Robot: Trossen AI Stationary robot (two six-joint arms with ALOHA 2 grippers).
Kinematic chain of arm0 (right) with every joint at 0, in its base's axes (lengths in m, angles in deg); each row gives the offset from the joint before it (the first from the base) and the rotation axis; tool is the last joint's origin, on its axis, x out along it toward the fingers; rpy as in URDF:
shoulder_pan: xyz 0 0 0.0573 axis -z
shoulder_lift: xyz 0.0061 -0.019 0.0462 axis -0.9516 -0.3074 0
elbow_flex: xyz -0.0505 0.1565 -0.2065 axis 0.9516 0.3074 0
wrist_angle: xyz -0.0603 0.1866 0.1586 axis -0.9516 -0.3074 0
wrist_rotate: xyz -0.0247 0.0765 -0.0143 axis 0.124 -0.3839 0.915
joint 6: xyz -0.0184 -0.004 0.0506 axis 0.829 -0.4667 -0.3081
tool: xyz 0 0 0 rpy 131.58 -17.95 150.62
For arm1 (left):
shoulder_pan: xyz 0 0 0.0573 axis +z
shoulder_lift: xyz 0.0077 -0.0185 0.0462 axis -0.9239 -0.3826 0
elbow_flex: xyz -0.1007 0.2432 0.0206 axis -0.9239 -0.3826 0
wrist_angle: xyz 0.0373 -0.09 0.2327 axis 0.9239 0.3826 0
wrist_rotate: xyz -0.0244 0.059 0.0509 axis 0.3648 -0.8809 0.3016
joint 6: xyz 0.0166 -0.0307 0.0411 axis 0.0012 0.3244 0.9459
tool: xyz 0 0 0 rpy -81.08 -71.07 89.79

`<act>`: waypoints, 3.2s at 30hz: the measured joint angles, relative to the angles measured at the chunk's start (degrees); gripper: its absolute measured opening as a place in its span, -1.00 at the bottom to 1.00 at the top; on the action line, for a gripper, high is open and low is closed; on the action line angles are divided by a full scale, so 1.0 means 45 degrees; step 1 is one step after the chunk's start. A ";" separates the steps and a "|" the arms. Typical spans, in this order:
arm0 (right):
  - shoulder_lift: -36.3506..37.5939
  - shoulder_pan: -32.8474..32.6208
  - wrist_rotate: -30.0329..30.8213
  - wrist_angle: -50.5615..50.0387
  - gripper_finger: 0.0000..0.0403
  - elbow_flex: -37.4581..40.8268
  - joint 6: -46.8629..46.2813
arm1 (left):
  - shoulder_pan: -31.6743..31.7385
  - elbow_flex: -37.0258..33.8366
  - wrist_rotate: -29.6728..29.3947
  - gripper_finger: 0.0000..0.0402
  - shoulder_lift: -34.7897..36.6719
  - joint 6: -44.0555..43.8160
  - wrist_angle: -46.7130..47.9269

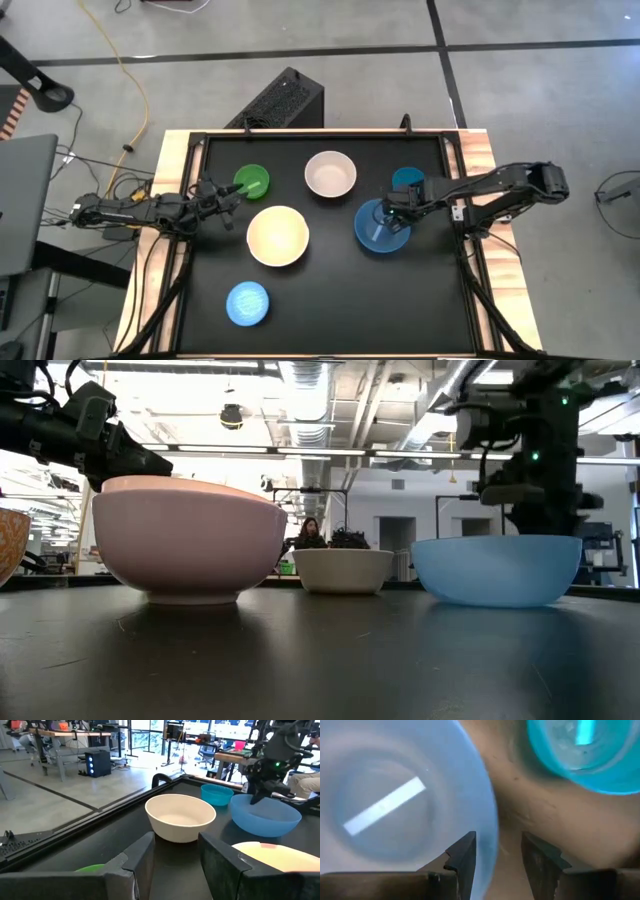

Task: Nest bowls inside each other
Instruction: Stack the large blue bowl on top of the orange bowl

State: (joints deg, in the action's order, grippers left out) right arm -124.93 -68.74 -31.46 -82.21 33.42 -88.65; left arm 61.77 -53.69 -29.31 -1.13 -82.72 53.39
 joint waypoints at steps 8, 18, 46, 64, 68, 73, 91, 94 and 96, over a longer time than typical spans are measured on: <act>0.0000 0.0060 0.0010 0.0623 -0.40 0.0131 0.0225 | 0.0000 0.0000 -0.0012 -0.30 0.0000 -0.0003 -0.0010; -0.0010 0.0374 -0.0259 -0.0137 -0.94 -0.1854 0.1235 | 0.0000 0.0000 -0.0032 -0.30 -0.0002 -0.0002 -0.0015; -0.7473 -0.0168 -0.2604 0.4994 -0.99 -1.2209 0.8991 | 0.0000 0.0000 -0.0003 -0.30 -0.0003 -0.0105 -0.0024; -1.0428 0.0497 -0.3930 0.4716 -0.99 -1.4744 0.9723 | 0.0000 -0.0004 0.0022 -0.30 0.0000 -0.0100 -0.0019; -1.0428 0.0554 -0.3865 0.4560 -0.99 -1.4677 0.9715 | -0.0001 -0.0003 0.0022 -0.30 -0.0001 -0.0100 -0.0019; -1.0433 0.0429 -0.3088 0.4468 -0.95 -1.4552 0.9772 | -0.0004 -0.0002 0.0027 -0.30 0.0000 -0.0100 -0.0019; -1.0488 0.0383 -0.2584 0.4353 -0.19 -1.4552 1.0016 | 0.0000 -0.0005 0.0041 -0.30 -0.0005 -0.0100 0.0029; -1.0131 0.0413 -0.2586 0.4264 -0.06 -1.4557 1.0434 | -0.0002 -0.0003 0.0038 -0.30 -0.0005 -0.0100 0.0029; -0.9936 0.0452 -0.2589 0.4294 0.00 -1.4557 1.0684 | 0.0000 -0.0005 0.0041 -0.30 -0.0005 -0.0100 0.0049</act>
State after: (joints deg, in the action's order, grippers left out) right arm -169.64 -66.71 -43.11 -62.89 -32.08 -40.57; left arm 61.77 -53.72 -29.12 -1.15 -83.17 53.62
